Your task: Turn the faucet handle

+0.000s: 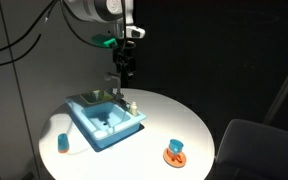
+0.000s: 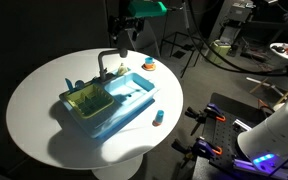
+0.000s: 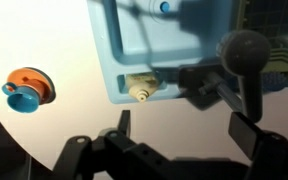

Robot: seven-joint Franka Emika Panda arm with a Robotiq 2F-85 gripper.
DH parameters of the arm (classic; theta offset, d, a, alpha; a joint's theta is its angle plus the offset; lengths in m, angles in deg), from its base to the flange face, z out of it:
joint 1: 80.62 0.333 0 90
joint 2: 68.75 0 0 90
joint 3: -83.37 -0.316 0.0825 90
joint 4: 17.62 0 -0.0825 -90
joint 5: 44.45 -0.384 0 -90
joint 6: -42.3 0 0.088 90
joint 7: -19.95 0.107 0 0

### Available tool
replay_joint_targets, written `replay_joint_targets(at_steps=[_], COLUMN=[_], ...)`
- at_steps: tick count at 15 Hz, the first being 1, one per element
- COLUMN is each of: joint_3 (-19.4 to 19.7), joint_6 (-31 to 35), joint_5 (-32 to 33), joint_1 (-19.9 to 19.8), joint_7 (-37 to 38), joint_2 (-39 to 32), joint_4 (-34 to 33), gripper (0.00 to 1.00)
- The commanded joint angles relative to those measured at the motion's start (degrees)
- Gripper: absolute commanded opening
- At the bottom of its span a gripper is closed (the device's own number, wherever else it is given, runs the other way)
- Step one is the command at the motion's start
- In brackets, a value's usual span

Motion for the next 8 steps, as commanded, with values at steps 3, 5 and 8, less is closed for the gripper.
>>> replay_joint_targets(at_steps=[3,5,8], joint_3=[0.0,-0.4,-0.8], joint_6=[-10.3,-13.0,-16.7], joint_5=[6.5,7.6,7.8], joint_1=[0.3,0.2,0.0], joint_7=[2.5,1.8,0.8], joint_2=[5.8,7.1,8.4], joint_4=[3.6,4.6,5.9], gripper=[1.0,1.0,1.0])
